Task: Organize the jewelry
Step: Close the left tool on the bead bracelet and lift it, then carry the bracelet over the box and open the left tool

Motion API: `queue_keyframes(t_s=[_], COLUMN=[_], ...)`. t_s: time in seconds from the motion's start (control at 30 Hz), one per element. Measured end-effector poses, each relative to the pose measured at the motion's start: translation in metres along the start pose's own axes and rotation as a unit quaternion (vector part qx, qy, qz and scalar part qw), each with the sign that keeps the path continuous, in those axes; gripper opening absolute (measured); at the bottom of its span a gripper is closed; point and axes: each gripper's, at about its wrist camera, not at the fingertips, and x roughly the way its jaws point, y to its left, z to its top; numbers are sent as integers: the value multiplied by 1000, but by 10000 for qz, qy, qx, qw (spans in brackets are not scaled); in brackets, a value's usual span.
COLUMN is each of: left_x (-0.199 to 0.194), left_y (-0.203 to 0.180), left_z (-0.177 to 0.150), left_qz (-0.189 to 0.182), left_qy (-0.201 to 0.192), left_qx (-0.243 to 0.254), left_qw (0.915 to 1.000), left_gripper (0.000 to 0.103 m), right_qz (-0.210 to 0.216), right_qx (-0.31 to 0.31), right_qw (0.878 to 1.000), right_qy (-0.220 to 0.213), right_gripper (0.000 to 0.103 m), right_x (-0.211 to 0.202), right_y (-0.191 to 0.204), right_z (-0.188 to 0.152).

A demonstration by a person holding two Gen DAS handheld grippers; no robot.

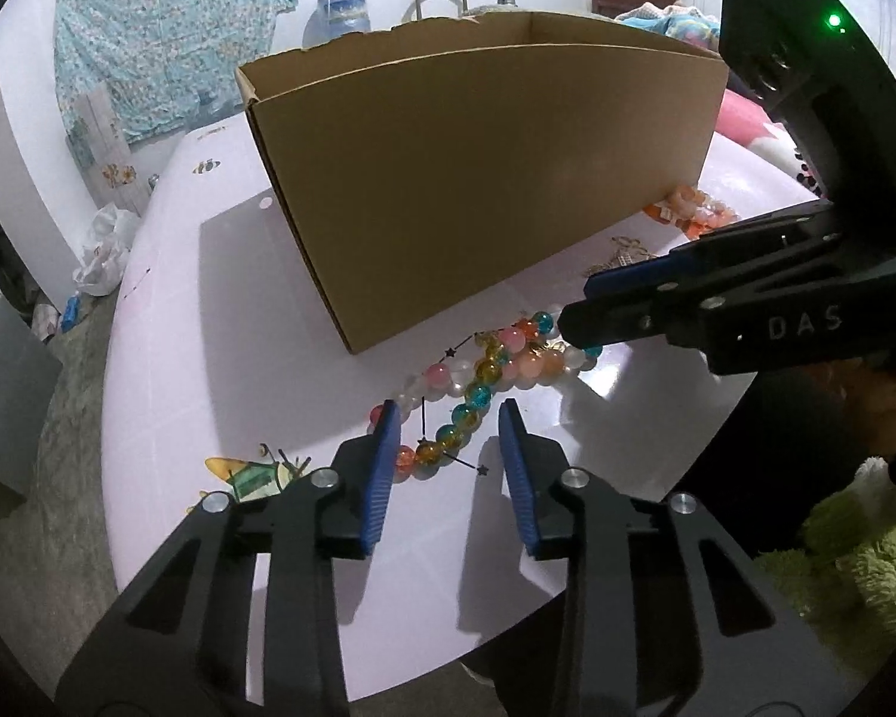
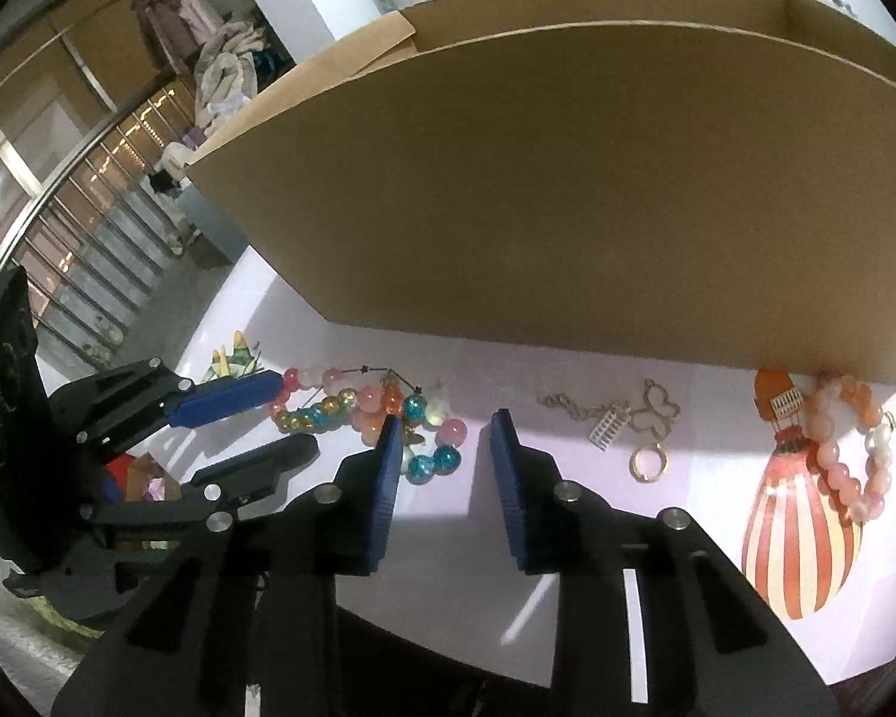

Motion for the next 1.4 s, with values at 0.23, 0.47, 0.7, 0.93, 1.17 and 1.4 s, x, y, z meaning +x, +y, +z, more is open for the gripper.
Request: queue_keyframes(t_s=[0.23,0.47,0.7,0.93,1.17,1.4], left_x=[4,-1,-25,-57,-105,-142], left_y=[4,4,7,7,3,5], left_z=[0,1,8,19,44,96], left_qz=[15,42,83,40,-115,-258], left_qy=[84,-28,-337,-728,-1317,-2013], left_qx=[-32,-109,-269,-416,-364,-143], left_qw=[10000,9999,9990,9965,9906,9791], left_gripper=[15,9,9,9,9,9], right_qz=[-29,-10,81,182,243,201], right_qx=[-212,-208,-267,-386,-577,-1122], right_qw=[9998,9997,9986,9957,9885,9705], right_qy=[3,-147,-445,-824,-1376,-2125], right_gripper=[15,10,10,10,10,10], right_x=[5,-6,-26,-59,-107,-165], right_y=[11,2,4,9,21,32], right_z=[6,3,4,6,18,60])
